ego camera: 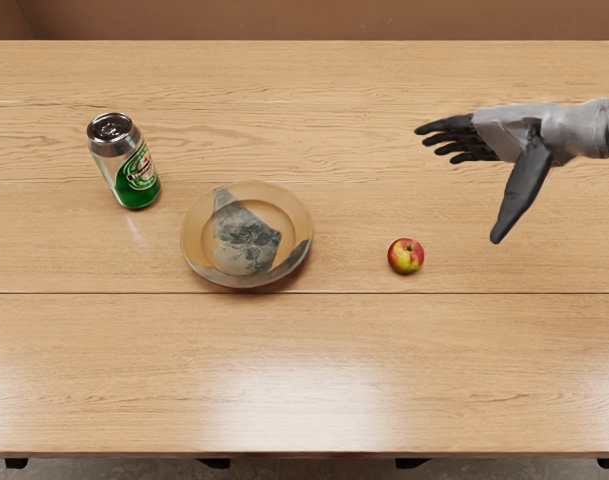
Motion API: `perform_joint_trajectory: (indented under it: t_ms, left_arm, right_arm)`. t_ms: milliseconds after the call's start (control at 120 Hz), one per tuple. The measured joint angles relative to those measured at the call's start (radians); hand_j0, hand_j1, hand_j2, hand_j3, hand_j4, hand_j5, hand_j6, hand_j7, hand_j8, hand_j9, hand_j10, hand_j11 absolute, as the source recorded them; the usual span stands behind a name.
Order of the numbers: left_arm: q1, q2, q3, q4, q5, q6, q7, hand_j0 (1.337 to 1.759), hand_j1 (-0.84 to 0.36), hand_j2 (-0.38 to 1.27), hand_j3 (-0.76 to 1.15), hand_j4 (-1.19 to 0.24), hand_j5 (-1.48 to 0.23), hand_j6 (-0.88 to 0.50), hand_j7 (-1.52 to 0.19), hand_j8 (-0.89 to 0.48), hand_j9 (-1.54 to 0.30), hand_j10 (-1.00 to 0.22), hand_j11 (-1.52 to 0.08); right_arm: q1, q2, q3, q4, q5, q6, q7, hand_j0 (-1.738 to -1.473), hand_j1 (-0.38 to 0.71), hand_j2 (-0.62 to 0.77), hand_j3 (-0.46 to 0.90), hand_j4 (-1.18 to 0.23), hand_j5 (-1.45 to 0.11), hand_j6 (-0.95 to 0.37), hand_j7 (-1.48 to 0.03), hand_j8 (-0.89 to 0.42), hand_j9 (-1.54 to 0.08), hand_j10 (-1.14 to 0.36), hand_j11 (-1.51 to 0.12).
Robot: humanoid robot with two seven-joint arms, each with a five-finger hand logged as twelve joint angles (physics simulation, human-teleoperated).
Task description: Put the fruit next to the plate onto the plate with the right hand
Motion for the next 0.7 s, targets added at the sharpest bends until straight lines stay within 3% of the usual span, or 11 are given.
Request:
perform_joint_trajectory:
  t_ms: [233, 508, 700]
  left_arm:
    - [0.000, 0.000, 0.000, 0.000, 0.000, 0.000, 0.000, 1.658, 0.06, 0.05, 0.00, -0.24, -0.32, -0.24, -0.32, -0.24, -0.32, -0.24, -0.32]
    - [0.000, 0.000, 0.000, 0.000, 0.000, 0.000, 0.000, 1.658, 0.06, 0.05, 0.00, -0.24, -0.32, -0.24, -0.32, -0.24, -0.32, -0.24, -0.32]
    - [0.000, 0.000, 0.000, 0.000, 0.000, 0.000, 0.000, 1.658, 0.06, 0.05, 0.00, -0.24, -0.32, -0.24, -0.32, -0.24, -0.32, -0.24, -0.32]
  right_arm:
    - [-0.039, 0.037, -0.045, 0.156, -0.236, -0.235, -0.028, -1.658, -0.30, -0.01, 0.00, -0.04, -0.05, -0.04, -0.05, -0.04, -0.05, -0.04, -0.05]
    - [-0.062, 0.128, -0.149, 0.217, -0.484, -0.462, -0.062, -1.658, -0.28, -0.01, 0.00, -0.06, -0.08, -0.06, -0.08, -0.06, -0.08, -0.06, -0.08]
    - [-0.085, 0.150, -0.225, 0.242, -0.574, -0.578, -0.072, -1.658, -0.25, -0.02, 0.00, -0.09, -0.11, -0.09, -0.11, -0.09, -0.11, -0.09, -0.11]
